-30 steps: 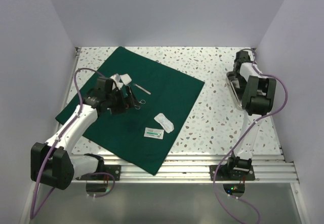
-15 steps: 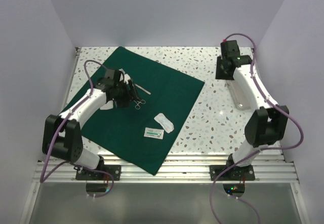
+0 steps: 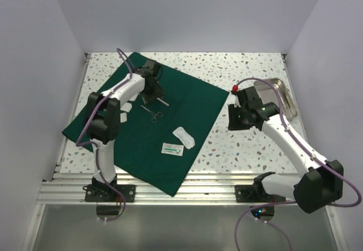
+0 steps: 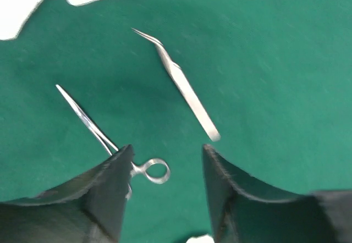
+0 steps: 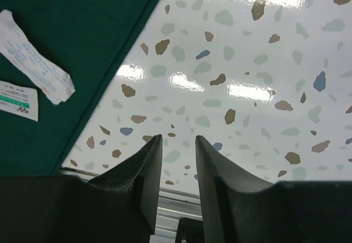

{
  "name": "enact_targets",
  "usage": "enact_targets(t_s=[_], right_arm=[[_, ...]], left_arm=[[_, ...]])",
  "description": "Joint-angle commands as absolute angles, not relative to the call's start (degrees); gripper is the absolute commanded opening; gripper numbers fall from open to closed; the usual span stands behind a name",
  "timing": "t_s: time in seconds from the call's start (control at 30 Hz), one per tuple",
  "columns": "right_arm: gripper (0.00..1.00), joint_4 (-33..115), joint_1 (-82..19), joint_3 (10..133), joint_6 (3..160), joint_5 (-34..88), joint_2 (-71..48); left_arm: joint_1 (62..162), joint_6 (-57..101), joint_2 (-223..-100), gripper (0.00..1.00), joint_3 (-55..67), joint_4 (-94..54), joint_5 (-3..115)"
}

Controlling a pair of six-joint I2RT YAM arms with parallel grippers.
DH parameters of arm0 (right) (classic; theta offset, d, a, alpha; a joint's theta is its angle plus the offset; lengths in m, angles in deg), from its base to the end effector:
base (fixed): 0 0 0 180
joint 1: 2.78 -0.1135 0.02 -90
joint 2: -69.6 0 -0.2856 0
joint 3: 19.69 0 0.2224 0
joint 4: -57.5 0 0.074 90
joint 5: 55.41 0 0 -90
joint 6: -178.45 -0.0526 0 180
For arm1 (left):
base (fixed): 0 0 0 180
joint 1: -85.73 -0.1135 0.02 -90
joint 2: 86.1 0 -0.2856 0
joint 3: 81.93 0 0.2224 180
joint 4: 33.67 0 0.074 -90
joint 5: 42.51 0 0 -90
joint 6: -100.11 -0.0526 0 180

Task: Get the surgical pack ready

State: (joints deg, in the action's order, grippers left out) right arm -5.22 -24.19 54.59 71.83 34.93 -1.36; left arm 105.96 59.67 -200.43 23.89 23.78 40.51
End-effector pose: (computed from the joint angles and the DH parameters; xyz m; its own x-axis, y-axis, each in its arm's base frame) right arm 0.1987 0.0776 0.2874 -0.8715 -0.0345 -0.4892 -0.1179 0.9830 0.1407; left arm 0.3860 -0.1354 0.2256 -0.7817 -0.5170 -0.3487 -0.4597 0.8556 -0.2381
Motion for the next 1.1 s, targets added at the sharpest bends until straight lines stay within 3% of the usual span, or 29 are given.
enact_targets(t_s=[0.0,0.5,0.87,0.93,1.07], right_arm=[[0.35,-3.2,-24.0,52.8,73.3,33.4,3.2],[0.32,-0.3,-24.1,49.2,75.8,30.5,5.1],[0.31,-0.1,-24.0,48.9,75.6,31.4,5.3],[0.31,-0.2,-24.1,48.9,75.6,31.7,5.5],[0.31,-0.4,-24.0,49.6,75.5,31.3,4.9]], left_arm=[[105.9,65.7,-204.0,0.55,29.3,30.6,32.8],[106.0,68.1,-215.7,0.45,41.4,31.8,31.7],[105.4,67.9,-219.9,0.44,46.3,33.5,32.1],[105.2,67.8,-220.0,0.39,46.1,33.7,32.2],[104.8,66.5,-219.7,0.16,46.2,33.5,33.5]])
